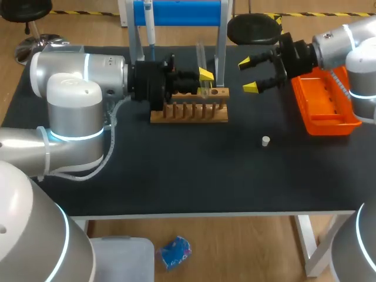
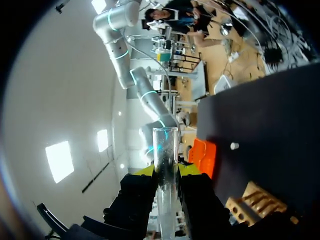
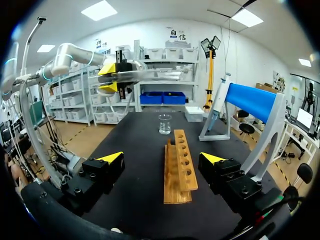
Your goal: Invert the test tube, pick up the pipette, mount the tip to pipette, aspirate from beaker and dispense into the tube, eject the tip, return the pipette, and cap with the stopper.
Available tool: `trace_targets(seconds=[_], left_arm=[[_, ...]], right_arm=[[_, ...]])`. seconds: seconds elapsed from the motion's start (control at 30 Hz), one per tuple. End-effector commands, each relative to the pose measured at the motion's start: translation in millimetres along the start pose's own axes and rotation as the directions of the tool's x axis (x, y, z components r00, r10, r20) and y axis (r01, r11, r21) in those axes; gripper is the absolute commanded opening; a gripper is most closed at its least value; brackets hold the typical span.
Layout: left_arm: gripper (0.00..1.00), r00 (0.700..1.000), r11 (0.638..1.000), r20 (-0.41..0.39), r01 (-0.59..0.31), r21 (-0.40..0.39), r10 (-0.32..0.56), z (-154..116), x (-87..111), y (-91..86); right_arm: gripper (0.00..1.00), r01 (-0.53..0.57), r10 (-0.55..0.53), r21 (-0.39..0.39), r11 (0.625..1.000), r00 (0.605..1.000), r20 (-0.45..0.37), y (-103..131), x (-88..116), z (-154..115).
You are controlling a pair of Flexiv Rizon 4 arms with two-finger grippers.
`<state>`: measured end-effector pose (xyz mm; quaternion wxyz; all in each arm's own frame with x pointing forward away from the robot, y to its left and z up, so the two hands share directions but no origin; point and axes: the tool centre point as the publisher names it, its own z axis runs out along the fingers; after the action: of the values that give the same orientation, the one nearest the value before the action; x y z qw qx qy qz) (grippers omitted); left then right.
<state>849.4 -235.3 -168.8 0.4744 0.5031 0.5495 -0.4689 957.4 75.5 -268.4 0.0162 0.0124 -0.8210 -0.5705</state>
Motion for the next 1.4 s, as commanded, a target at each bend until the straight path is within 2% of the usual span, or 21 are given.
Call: trace_targets(seconds=[0.03,0.07,0.1,0.53,0.57,0.6,0.63,0.73,0.8,0.83,0.87,0.9,1.4], left_arm=[[0.00,0.963,0.965,-0.122,0.251,0.082,-0.240,-0.9,-11.4,6.1],[0.00,0.952,0.952,-0.113,0.293,0.082,-0.284,-0.3,-14.6,7.4],[0.00,0.956,0.957,-0.110,0.281,0.078,-0.272,-0.3,-19.8,8.7],[0.00,0.956,0.957,-0.110,0.281,0.078,-0.272,-0.3,-19.8,8.7],[0.00,0.943,0.939,-0.094,0.328,0.101,-0.319,0.6,-19.3,9.7],[0.00,0.910,0.911,-0.127,0.406,0.072,-0.396,2.2,-17.2,12.8],[0.00,0.863,0.868,-0.142,0.494,0.042,-0.484,2.8,-13.6,16.6],[0.00,0.718,0.719,-0.103,0.694,0.029,-0.689,2.0,-7.4,22.5],[0.00,0.618,0.616,-0.098,0.786,0.052,-0.780,3.5,-4.7,23.6],[0.00,0.581,0.577,-0.103,0.814,0.071,-0.807,5.5,-4.6,23.0],[0.00,0.559,0.551,-0.097,0.828,0.102,-0.823,7.6,-5.3,23.0],[0.00,0.552,0.541,-0.095,0.833,0.118,-0.829,9.2,-6.4,22.8],[0.00,0.552,0.541,-0.095,0.833,0.118,-0.829,9.2,-6.4,22.8]], right_arm=[[1.00,0.001,-0.001,0.000,1.000,1.000,0.000,-0.4,0.2,-0.4],[1.00,0.001,-0.001,0.000,1.000,1.000,0.000,-0.4,0.2,-0.4],[1.00,0.001,-0.001,0.000,1.000,1.000,0.000,-0.4,0.2,-0.4],[1.00,0.001,-0.001,0.000,1.000,1.000,0.000,-0.4,0.2,-0.4],[1.00,0.001,-0.001,0.000,1.000,1.000,0.000,-0.4,0.2,-0.4],[1.00,0.001,-0.001,0.000,1.000,1.000,0.000,-0.4,0.2,-0.4],[1.00,0.001,-0.001,0.000,1.000,1.000,0.000,-0.4,0.2,-0.4],[1.00,0.001,-0.001,0.000,1.000,1.000,0.000,-0.4,0.2,-0.4],[1.00,0.001,-0.001,0.000,1.000,1.000,0.000,-0.4,0.2,-0.4],[1.00,0.001,-0.001,0.000,1.000,1.000,0.000,-0.4,0.2,-0.4],[1.00,0.001,-0.001,0.000,1.000,1.000,0.000,-0.4,0.2,-0.4],[1.00,0.001,-0.001,0.000,1.000,1.000,0.000,-0.4,0.2,-0.4],[1.00,0.001,-0.001,0.000,1.000,1.000,0.000,-0.4,0.2,-0.4]])
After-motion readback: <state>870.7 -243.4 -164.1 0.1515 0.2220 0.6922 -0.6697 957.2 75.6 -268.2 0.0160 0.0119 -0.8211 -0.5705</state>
